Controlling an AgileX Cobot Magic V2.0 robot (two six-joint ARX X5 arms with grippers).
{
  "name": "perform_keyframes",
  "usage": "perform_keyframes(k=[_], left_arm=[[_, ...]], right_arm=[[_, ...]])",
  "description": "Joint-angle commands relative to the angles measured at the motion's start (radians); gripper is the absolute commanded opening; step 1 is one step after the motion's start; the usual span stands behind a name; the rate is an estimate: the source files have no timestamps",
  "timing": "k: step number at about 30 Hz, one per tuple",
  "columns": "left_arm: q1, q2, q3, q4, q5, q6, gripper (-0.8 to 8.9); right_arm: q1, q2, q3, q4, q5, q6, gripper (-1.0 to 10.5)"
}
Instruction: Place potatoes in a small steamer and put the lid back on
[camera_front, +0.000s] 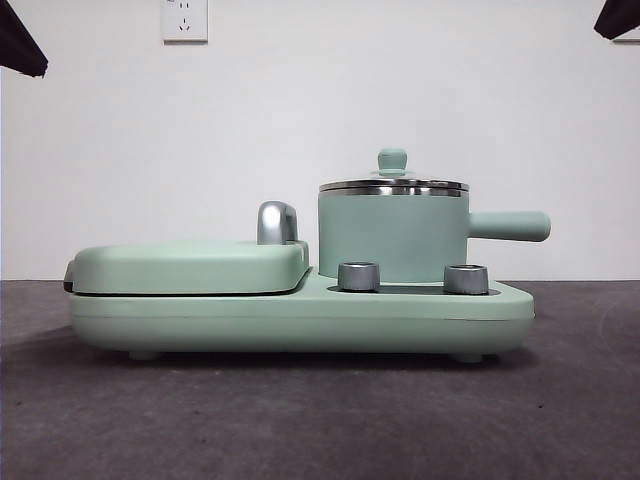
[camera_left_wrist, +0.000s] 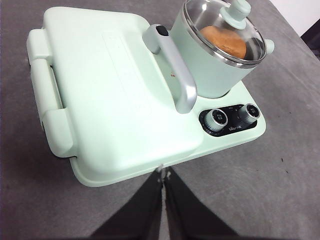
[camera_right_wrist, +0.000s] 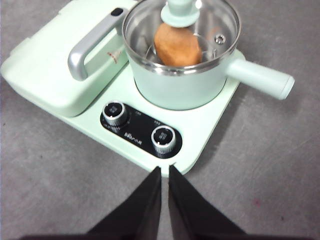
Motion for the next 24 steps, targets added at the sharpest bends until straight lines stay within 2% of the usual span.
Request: perform_keyframes(k=[1,6,7,8,11,15,19,24], left_arm=[[-0.003,0.005,0.007,0.012,0.000,0.000,0.06],[-0.010,-0.011,0.007,0.010,-0.002,0.002,0.06],[-0.010,-0.021,0.006,0.009,-0.005,0.031,0.06],[-0.007,-0.033,0.000,0.021,-0.023,0.108,0.06],[0.018,-0.111,-0.104,0.161,-0.095,0.157,0.06],[0.071,-0.287,-0.317,0.340,-0.206,0.106,0.06],[0.121,-0.457,-0.480,0.393,-0.354,0.090,0.06],[0.170,-0.621,-0.626,0.410,-0.365,0.081,0.06]], right_arm=[[0.005,0.005,0.006,0.015,-0.003,0.003,0.2],[0.005,0.005,0.006,0.016,-0.003,0.003,0.2],[0.005,0.005,0.006,0.016,-0.002,0.003,0.2],[0.005,0.005,0.006,0.016,-0.002,0.003,0.2],[0.005,0.005,0.006,0.017,-0.002,0.003,0.2],[0.005,0.003,0.006,0.017,-0.002,0.003,0.2],[0.005,0.002,0.006,0.017,0.001,0.003,0.2],[0.005,0.002,0.006,0.017,0.002,0.003,0.2]])
